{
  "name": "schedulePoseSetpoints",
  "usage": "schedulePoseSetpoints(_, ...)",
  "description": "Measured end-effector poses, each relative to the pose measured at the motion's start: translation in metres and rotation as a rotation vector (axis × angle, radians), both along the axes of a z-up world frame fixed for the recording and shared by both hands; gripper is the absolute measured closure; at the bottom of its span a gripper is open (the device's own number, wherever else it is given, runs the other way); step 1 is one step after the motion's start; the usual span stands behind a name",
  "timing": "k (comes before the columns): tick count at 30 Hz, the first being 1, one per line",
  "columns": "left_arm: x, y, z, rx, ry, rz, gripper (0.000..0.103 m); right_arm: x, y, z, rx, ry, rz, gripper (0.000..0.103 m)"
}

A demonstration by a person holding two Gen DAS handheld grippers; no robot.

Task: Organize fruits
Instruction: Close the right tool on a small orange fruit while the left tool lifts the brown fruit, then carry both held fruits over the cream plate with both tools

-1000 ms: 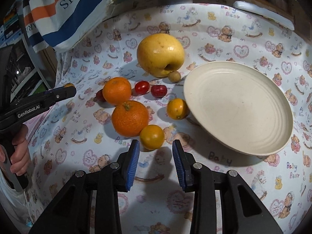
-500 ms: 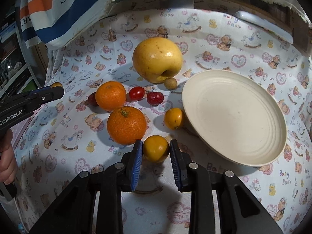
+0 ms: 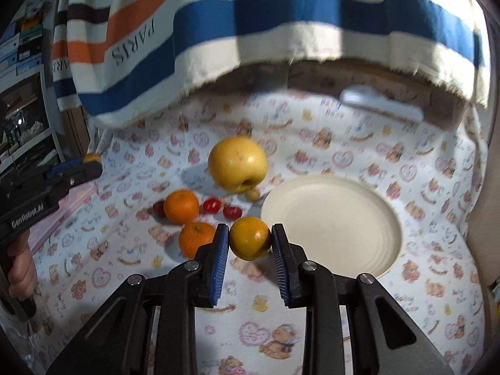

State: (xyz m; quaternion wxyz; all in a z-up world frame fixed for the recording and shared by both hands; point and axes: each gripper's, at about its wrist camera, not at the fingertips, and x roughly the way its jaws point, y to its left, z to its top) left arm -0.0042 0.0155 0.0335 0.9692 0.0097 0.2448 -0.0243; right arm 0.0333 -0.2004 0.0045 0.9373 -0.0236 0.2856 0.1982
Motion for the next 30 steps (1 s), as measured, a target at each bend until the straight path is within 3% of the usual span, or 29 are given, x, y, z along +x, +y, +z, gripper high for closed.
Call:
schedulePoseSetpoints(3, -0.005, -0.011, 0.013, 0.016, -0.032, -0.017, 0.081, -0.005, -0.017, 0.023, 0.031, -0.082, -0.032, 0.074)
schedulePoseSetpoints(7, 0.003, -0.033, 0.029, -0.02, 0.009, -0.084, 0.081, -0.003, -0.04, 0.05, 0.075, -0.185, -0.114, 0.074)
schedulePoseSetpoints(14, 0.034, -0.101, 0.049, 0.009, -0.004, -0.146, 0.081, 0.019, -0.074, 0.064, 0.149, -0.212, -0.193, 0.074)
schedulePoseSetpoints(21, 0.109, -0.161, 0.029, 0.012, 0.122, -0.157, 0.081, 0.036, -0.099, 0.047, 0.131, -0.165, -0.273, 0.074)
schedulePoseSetpoints(27, 0.15, -0.184, -0.013, 0.013, 0.259, -0.214, 0.081, 0.065, -0.116, 0.016, 0.125, -0.053, -0.286, 0.074)
schedulePoseSetpoints(30, 0.166, -0.185, -0.04, 0.041, 0.33, -0.198, 0.081, 0.08, -0.119, -0.003, 0.109, 0.011, -0.279, 0.074)
